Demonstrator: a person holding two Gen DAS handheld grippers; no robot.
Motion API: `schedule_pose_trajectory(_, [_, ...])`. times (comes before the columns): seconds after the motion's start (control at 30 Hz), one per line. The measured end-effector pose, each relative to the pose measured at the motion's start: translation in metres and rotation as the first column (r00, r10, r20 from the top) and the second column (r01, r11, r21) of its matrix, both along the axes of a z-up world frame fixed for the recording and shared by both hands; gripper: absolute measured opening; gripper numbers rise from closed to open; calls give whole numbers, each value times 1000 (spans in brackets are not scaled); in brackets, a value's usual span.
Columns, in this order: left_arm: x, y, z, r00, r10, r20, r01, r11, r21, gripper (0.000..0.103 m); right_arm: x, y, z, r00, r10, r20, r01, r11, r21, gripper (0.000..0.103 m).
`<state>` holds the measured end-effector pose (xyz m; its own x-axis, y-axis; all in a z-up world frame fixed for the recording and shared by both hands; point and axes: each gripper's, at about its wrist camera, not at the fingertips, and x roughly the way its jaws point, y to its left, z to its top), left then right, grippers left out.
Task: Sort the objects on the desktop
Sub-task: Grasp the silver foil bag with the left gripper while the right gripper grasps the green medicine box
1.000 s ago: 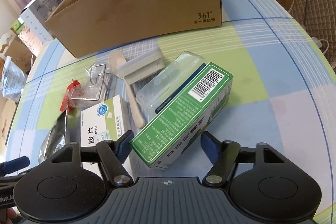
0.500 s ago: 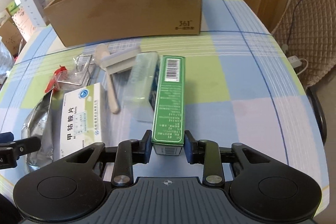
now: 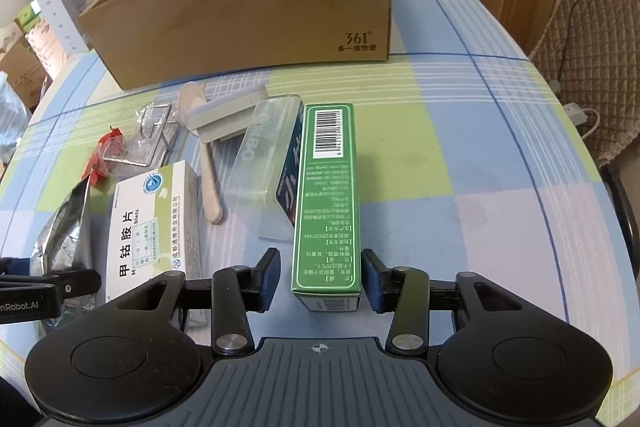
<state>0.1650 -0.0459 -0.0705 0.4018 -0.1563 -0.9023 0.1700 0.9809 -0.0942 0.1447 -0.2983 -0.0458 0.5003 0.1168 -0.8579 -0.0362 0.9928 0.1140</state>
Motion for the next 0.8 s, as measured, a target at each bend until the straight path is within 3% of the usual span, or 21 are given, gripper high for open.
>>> schedule_pose_trajectory(0.1, [-1,-6,-1,1000,-22,9,22,999,38,51,5,1,-3,1000,22,-12,-21,1000,6,41])
schedule_pose_trajectory(0.2, [-3,-9,0,999,-33,7,33,998,44,48,7,2,-4,999,29,-21,-29,1000,1,40])
schedule_pose_trajectory(0.27, [-4,-9,2,999,-41,6,41,998,43,45,6,2,-3,999,28,-26,-28,1000,-13,29])
schedule_pose_trajectory(0.8, [-1,-9,-2,999,-51,2,51,997,50,55,21,3,-3,999,34,-31,-35,998,-47,30])
